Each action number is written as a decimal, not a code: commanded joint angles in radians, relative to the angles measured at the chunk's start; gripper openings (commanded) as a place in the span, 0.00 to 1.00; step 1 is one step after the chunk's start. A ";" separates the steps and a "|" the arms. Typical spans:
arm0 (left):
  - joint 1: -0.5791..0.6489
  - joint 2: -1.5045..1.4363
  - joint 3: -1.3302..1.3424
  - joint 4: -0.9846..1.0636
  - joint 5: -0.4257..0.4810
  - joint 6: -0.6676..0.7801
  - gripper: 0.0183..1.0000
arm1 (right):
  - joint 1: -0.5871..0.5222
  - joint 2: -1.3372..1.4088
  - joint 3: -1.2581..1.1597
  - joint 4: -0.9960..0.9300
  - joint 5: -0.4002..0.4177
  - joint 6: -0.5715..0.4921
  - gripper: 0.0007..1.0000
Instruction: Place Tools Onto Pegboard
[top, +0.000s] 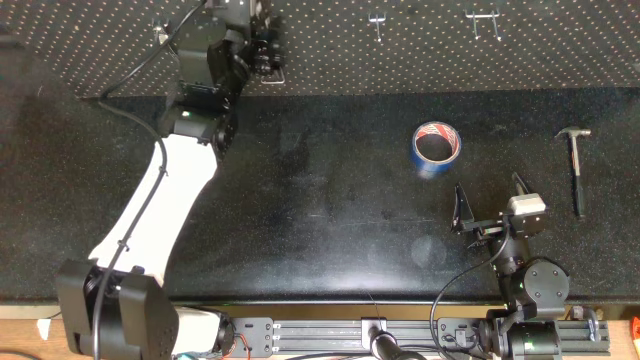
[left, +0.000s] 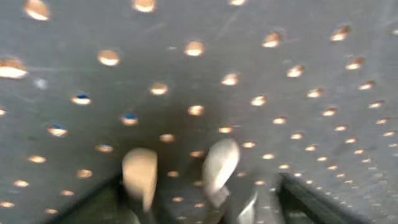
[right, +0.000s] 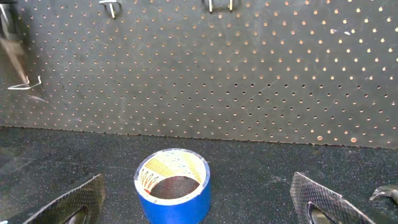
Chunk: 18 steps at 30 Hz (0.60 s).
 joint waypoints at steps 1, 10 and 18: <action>0.003 0.022 0.037 0.003 -0.005 0.009 0.99 | 0.008 -0.007 -0.003 -0.006 0.001 0.008 0.98; 0.003 -0.165 0.030 -0.424 0.014 0.005 1.00 | 0.008 -0.007 -0.002 -0.006 0.001 0.008 0.98; 0.241 -0.930 -0.682 -0.296 0.214 0.005 1.00 | 0.008 -0.007 -0.002 -0.006 0.001 0.008 0.98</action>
